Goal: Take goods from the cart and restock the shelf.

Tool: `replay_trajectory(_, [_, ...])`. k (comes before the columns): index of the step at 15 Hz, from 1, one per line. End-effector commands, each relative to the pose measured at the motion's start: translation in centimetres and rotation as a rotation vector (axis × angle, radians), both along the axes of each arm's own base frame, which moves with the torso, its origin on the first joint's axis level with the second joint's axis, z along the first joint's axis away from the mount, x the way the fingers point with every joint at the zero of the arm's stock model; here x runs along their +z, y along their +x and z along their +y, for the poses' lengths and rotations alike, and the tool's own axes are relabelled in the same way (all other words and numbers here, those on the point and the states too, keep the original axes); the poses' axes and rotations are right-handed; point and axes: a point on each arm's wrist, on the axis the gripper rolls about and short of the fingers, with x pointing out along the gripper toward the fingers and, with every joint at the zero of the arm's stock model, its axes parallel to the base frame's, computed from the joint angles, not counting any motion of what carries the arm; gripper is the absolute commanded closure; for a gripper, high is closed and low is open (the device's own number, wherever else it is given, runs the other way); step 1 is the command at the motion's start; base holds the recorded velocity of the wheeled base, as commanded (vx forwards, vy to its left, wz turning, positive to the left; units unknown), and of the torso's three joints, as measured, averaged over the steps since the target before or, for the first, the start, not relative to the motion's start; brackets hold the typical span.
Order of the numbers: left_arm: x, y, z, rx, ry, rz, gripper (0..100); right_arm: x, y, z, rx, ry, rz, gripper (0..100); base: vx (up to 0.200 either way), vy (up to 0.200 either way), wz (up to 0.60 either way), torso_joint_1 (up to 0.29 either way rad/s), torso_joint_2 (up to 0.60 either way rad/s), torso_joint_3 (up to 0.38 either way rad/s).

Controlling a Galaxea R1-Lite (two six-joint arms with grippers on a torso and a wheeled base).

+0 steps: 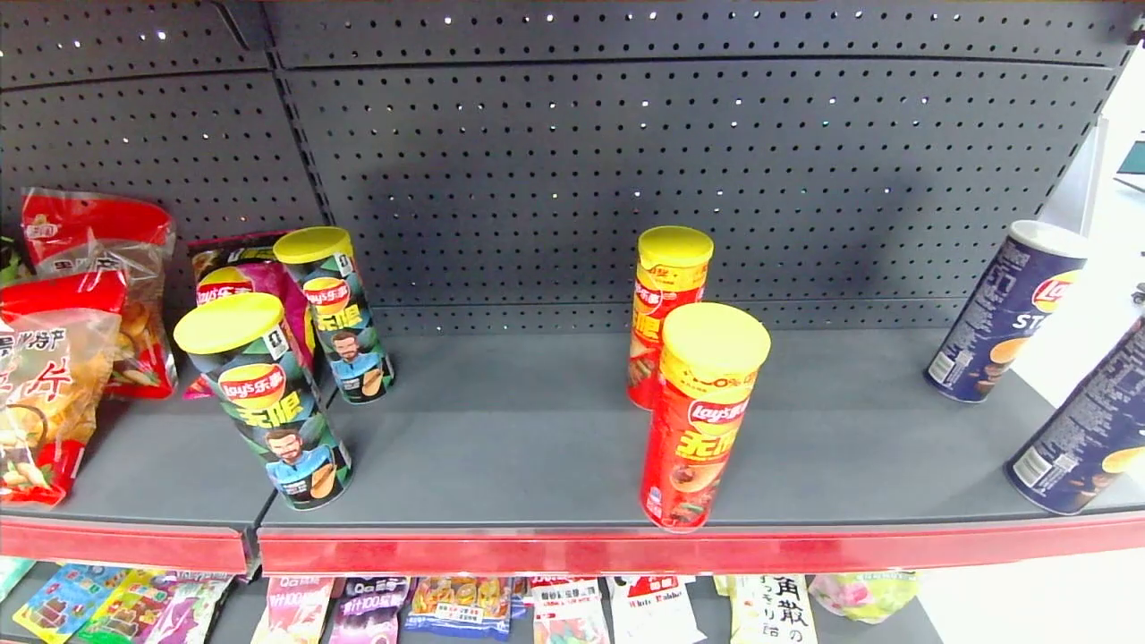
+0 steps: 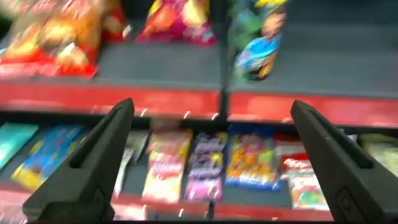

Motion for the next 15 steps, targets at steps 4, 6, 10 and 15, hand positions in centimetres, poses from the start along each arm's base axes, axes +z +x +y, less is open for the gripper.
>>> replay_trajectory(4, [-1.0,0.4,-0.1,-0.040,0.004,0.023,0,1.0,13.8,3.1,0.217,-0.161,0.326,0,0.000,0.000,0.00,0.000,0.00,0.000])
replay_trajectory(6, [-1.0,0.4,-0.1,-0.040,0.002,0.023,0,0.0,15.7,4.6,0.251,-0.188,0.377,0,0.000,0.000,0.00,0.000,0.00,0.000])
replay_trajectory(10, [-1.0,0.4,-0.1,-0.038,0.002,0.023,0,-1.8,17.0,6.8,0.317,-0.234,0.474,0,0.000,0.000,0.00,0.000,0.00,0.000])
replay_trajectory(15, [-1.0,0.4,-0.1,-0.038,0.002,0.023,0,-3.3,18.9,7.4,0.239,-0.276,0.545,0,0.000,0.000,0.00,0.000,0.00,0.000])
